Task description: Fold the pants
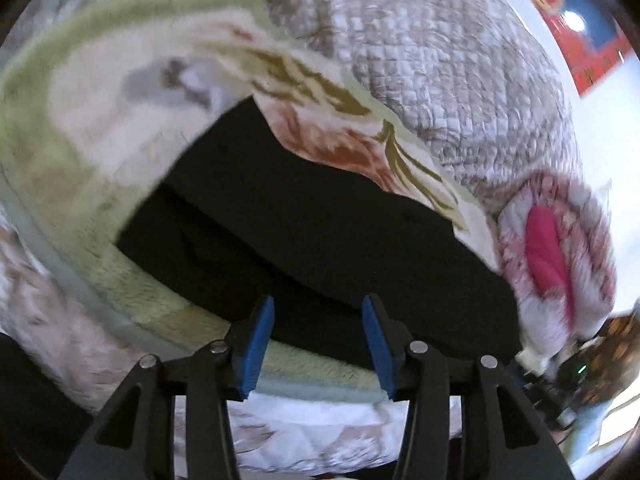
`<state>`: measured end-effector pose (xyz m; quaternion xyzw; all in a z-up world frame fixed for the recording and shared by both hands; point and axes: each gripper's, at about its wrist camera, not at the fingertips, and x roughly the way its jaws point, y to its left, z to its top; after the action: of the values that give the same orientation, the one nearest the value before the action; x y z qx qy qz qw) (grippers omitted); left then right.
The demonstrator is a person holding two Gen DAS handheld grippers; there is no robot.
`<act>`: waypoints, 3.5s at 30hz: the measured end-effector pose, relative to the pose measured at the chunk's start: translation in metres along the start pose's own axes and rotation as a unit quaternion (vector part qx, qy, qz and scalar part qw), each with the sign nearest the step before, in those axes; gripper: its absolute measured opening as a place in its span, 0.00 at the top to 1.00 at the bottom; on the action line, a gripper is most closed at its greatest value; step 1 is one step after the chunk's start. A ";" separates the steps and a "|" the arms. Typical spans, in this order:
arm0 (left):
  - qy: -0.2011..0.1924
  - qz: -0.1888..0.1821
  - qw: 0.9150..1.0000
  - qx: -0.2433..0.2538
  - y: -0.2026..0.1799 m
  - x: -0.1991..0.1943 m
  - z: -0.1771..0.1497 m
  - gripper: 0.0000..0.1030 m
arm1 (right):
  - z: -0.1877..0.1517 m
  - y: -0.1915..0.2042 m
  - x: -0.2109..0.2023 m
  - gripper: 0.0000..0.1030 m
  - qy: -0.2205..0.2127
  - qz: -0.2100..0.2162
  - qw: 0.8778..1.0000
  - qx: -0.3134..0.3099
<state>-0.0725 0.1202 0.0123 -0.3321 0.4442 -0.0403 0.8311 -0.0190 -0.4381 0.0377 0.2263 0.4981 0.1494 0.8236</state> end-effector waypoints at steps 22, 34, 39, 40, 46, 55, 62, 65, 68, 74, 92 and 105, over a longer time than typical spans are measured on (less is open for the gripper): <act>-0.046 0.008 0.999 -0.024 0.002 0.008 0.043 0.96 | 0.013 -0.033 -0.035 0.53 -0.123 -0.006 0.979 0.160; -0.040 -0.026 0.998 -0.047 0.007 0.001 0.027 0.67 | 0.032 -0.046 -0.025 0.53 -0.129 -0.029 0.980 0.148; -0.032 0.006 0.998 -0.055 0.009 0.014 0.040 0.96 | 0.043 -0.053 -0.028 1.00 -0.137 -0.038 0.976 0.164; -0.032 0.010 0.998 -0.051 0.007 0.015 0.044 0.96 | 0.048 -0.052 -0.030 1.00 -0.139 -0.033 0.976 0.162; -0.099 -0.034 0.994 0.023 -0.047 -0.022 0.084 0.96 | 0.066 -0.029 -0.068 1.00 -0.180 -0.005 0.976 0.125; -0.097 -0.013 0.994 0.042 -0.040 -0.030 0.074 0.96 | 0.036 -0.062 -0.033 0.61 -0.095 -0.027 0.974 0.206; -0.079 -0.004 0.997 0.027 -0.019 -0.016 0.068 0.96 | 0.045 -0.063 -0.031 0.61 -0.123 -0.004 0.969 0.214; -0.079 -0.003 0.996 0.039 -0.025 -0.014 0.071 0.96 | 0.050 -0.053 -0.035 0.92 -0.139 -0.016 0.972 0.189; -0.078 -0.005 0.996 0.049 -0.035 -0.016 0.082 0.96 | 0.060 -0.045 -0.044 0.93 -0.146 0.001 0.975 0.169; -0.149 -0.039 0.984 0.094 -0.066 -0.067 0.094 0.96 | 0.058 -0.026 -0.090 0.93 -0.203 0.039 0.970 0.131; -0.003 0.067 0.997 0.026 0.006 -0.008 0.016 0.96 | 0.029 -0.070 -0.048 0.83 -0.085 -0.093 0.980 0.154; -0.092 0.117 0.986 0.079 -0.017 -0.048 0.021 0.92 | 0.020 0.010 -0.040 0.63 -0.111 -0.097 0.987 -0.061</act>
<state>-0.0816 0.1349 0.0649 -0.2140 0.3967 0.0529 0.8911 -0.0200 -0.4526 0.0810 0.1414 0.4128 0.0729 0.8968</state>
